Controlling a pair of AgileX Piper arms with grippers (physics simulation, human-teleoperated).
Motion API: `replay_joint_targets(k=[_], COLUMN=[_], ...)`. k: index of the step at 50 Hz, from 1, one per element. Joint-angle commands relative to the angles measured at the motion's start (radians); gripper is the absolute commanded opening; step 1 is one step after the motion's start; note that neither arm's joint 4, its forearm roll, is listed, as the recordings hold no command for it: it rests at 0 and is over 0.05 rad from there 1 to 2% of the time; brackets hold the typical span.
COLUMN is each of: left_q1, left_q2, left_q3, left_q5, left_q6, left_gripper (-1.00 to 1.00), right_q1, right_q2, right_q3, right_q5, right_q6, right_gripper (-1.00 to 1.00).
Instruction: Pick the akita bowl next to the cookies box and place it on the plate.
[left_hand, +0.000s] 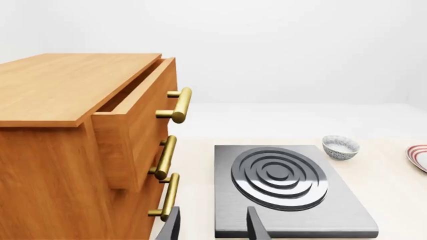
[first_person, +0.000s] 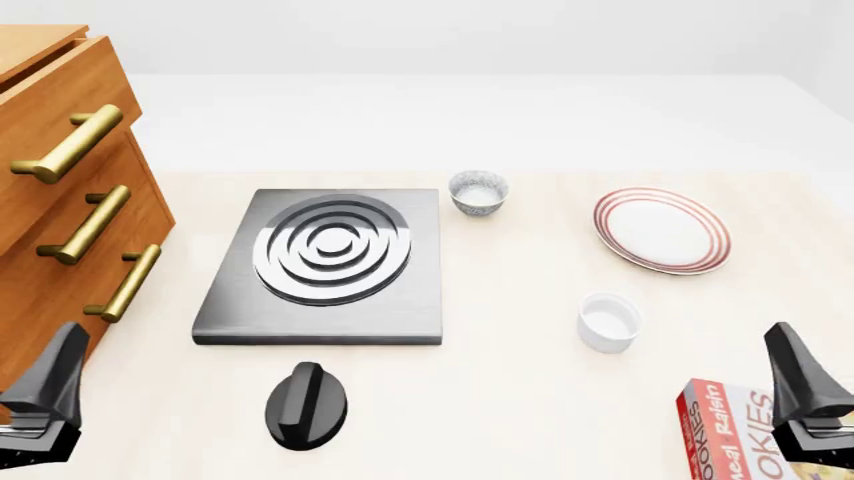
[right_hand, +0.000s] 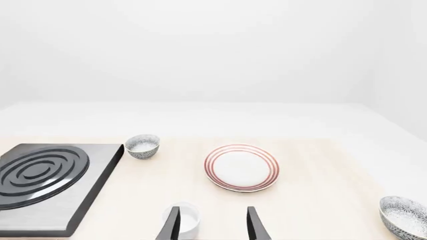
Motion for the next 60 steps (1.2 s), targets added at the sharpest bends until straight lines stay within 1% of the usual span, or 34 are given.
replay_joint_targets(k=[1, 3, 4, 6, 13, 18, 20, 21, 24, 25, 27, 28, 30, 31, 32, 34, 35, 37, 39, 40, 41, 42, 43, 44, 45, 46, 47, 48, 49, 50, 51, 53, 58, 60], left_q1=[0.0, 0.0, 0.0, 0.0, 0.0, 0.0, 0.0, 0.0, 0.0, 0.0, 0.0, 0.0, 0.0, 0.0, 0.0, 0.0, 0.0, 0.0, 0.0, 0.0, 0.0, 0.0, 0.0, 0.0, 0.0, 0.0, 0.0, 0.0, 0.0, 0.0, 0.0, 0.0, 0.0, 0.0], left_q2=[0.005, 0.005, 0.005, 0.005, 0.005, 0.005, 0.005, 0.005, 0.005, 0.005, 0.005, 0.005, 0.005, 0.005, 0.005, 0.005, 0.005, 0.005, 0.005, 0.005, 0.005, 0.005, 0.005, 0.005, 0.005, 0.005, 0.005, 0.005, 0.005, 0.005, 0.005, 0.005, 0.005, 0.005], left_q3=[-0.003, -0.003, -0.003, -0.003, -0.003, -0.003, -0.003, -0.003, -0.003, -0.003, -0.003, -0.003, -0.003, -0.003, -0.003, -0.003, -0.003, -0.003, -0.003, -0.003, -0.003, -0.003, -0.003, -0.003, -0.003, -0.003, -0.003, -0.003, -0.003, -0.003, -0.003, -0.003, -0.003, -0.003], left_q5=[-0.001, -0.001, -0.001, -0.001, -0.001, -0.001, -0.001, -0.001, -0.001, -0.001, -0.001, -0.001, -0.001, -0.001, -0.001, -0.001, -0.001, -0.001, -0.001, -0.001, -0.001, -0.001, -0.001, -0.001, -0.001, -0.001, -0.001, -0.001, -0.001, -0.001, -0.001, -0.001, -0.001, -0.001], left_q6=[0.0, 0.0, 0.0, 0.0, 0.0, 0.0, 0.0, 0.0, 0.0, 0.0, 0.0, 0.0, 0.0, 0.0, 0.0, 0.0, 0.0, 0.0, 0.0, 0.0, 0.0, 0.0, 0.0, 0.0, 0.0, 0.0, 0.0, 0.0, 0.0, 0.0, 0.0, 0.0, 0.0, 0.0], left_gripper=[1.0, 1.0, 1.0, 1.0, 1.0, 1.0, 1.0, 1.0, 1.0, 1.0, 1.0, 1.0, 1.0, 1.0, 1.0, 1.0, 1.0, 1.0, 1.0, 1.0, 1.0, 1.0, 1.0, 1.0, 1.0, 1.0, 1.0, 1.0, 1.0, 1.0, 1.0, 1.0, 1.0, 1.0], right_q1=[-0.008, -0.015, -0.027, -0.034, -0.043, -0.049, -0.062, -0.062, -0.066, -0.083, -0.088, -0.103, -0.128, -0.167, -0.167, -0.202, -0.243, -0.284, -0.328, -0.368, -0.396, -0.396, -0.428, -0.428, -0.465, -0.495, -0.524, -0.582, -0.58, -0.609, -0.624, -0.642, -0.751, -0.784], right_q2=[0.02, 0.011, 0.007, 0.021, 0.01, -0.001, 0.014, 0.014, 0.04, 0.063, 0.099, 0.127, 0.169, 0.2, 0.2, 0.27, 0.324, 0.386, 0.448, 0.491, 0.515, 0.515, 0.575, 0.576, 0.619, 0.65, 0.683, 0.738, 0.737, 0.771, 0.786, 0.798, 0.93, 0.968], right_q3=[-0.003, -0.004, -0.004, -0.005, -0.041, -0.149, -0.201, -0.201, -0.309, -0.339, -0.401, -0.445, -0.496, -0.52, -0.521, -0.55, -0.569, -0.607, -0.646, -0.676, -0.686, -0.686, -0.747, -0.749, -0.768, -0.805, -0.813, -0.819, -0.844, -0.86, -0.866, -0.87, -0.887, -0.904], right_q5=[-0.009, -0.005, -0.006, -0.014, 0.023, 0.108, 0.141, 0.141, 0.199, 0.202, 0.22, 0.229, 0.23, 0.222, 0.221, 0.206, 0.193, 0.197, 0.203, 0.212, 0.208, 0.208, 0.25, 0.251, 0.254, 0.276, 0.277, 0.261, 0.279, 0.284, 0.28, 0.276, 0.251, 0.251], right_q6=[-0.018, -0.026, -0.049, -0.031, -0.033, -0.072, -0.072, -0.072, -0.068, -0.105, -0.113, -0.132, -0.138, -0.161, -0.161, -0.164, -0.177, -0.158, -0.175, -0.183, -0.203, -0.203, -0.169, -0.169, -0.19, -0.179, -0.202, -0.26, -0.206, -0.208, -0.22, -0.219, -0.276, -0.283], right_gripper=[1.0, 1.0, 1.0, 1.0, 1.0, 1.0, 1.0, 1.0, 1.0, 1.0, 1.0, 1.0, 1.0, 1.0, 1.0, 1.0, 1.0, 1.0, 1.0, 1.0, 1.0, 1.0, 1.0, 1.0, 1.0, 1.0, 1.0, 1.0, 1.0, 1.0, 1.0, 1.0, 1.0, 1.0])
